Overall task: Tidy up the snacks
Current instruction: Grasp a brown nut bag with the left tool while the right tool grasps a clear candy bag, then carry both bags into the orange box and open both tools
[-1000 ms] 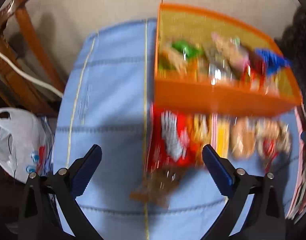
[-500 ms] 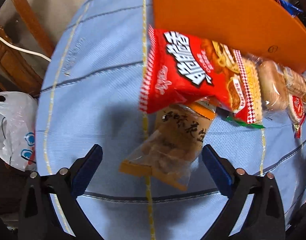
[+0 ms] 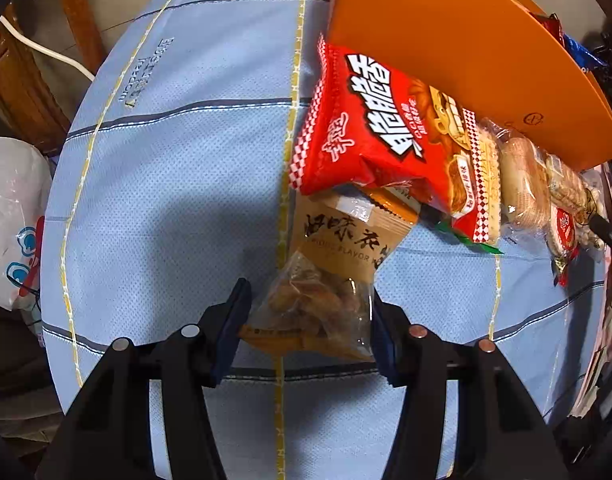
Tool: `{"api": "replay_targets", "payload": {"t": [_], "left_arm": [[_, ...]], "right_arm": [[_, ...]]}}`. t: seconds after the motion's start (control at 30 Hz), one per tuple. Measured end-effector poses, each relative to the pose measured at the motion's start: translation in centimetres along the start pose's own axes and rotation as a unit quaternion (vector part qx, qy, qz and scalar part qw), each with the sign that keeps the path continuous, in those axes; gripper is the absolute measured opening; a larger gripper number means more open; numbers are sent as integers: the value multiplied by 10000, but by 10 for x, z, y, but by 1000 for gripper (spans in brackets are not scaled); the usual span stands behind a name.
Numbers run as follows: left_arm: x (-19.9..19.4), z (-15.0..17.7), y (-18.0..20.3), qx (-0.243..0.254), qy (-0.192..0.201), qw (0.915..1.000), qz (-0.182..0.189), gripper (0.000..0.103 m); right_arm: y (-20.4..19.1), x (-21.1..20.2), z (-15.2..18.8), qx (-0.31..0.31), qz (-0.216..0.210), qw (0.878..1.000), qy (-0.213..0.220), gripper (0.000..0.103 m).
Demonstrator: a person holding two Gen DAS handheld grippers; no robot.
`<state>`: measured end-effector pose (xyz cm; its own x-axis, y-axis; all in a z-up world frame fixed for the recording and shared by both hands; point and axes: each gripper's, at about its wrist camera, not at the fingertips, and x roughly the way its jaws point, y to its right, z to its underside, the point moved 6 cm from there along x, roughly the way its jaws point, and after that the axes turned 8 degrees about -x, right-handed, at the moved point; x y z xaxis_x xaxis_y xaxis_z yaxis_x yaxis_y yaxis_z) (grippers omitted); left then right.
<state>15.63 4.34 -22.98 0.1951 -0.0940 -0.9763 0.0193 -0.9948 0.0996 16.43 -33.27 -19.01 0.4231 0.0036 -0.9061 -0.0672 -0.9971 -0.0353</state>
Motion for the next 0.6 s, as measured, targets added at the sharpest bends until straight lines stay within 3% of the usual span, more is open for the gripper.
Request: {"api": "replay_targets", "payload": {"t": [0.03,0.07,0.13,0.27,0.37,0.6], "left_arm": [[0,-1,-2,-60,13,10000,-24,54],[-2,2,-6,-131,9,9999,15,54],[-1,7,-4,-157,3,9998,75,54],[-10,14,-10,-173,47,9998,106,54],[-24,19,-12,-181,116,9996,192,54],[-67,20,6,165,407,9975,561,54]], "right_arm": [[0,8,-3,-86,59,9999,-137,61],[1,15,-4,-196,147,9990,-375,52],[-3,13,-7,-296,51,9987,-409,42],[-9,-10,-2,-282,-123,9993,-217,41],[-15,-36,7,-145,-479,9987,10,41],[-40,-78,13,-253,-1110,9929,341,41]]}}
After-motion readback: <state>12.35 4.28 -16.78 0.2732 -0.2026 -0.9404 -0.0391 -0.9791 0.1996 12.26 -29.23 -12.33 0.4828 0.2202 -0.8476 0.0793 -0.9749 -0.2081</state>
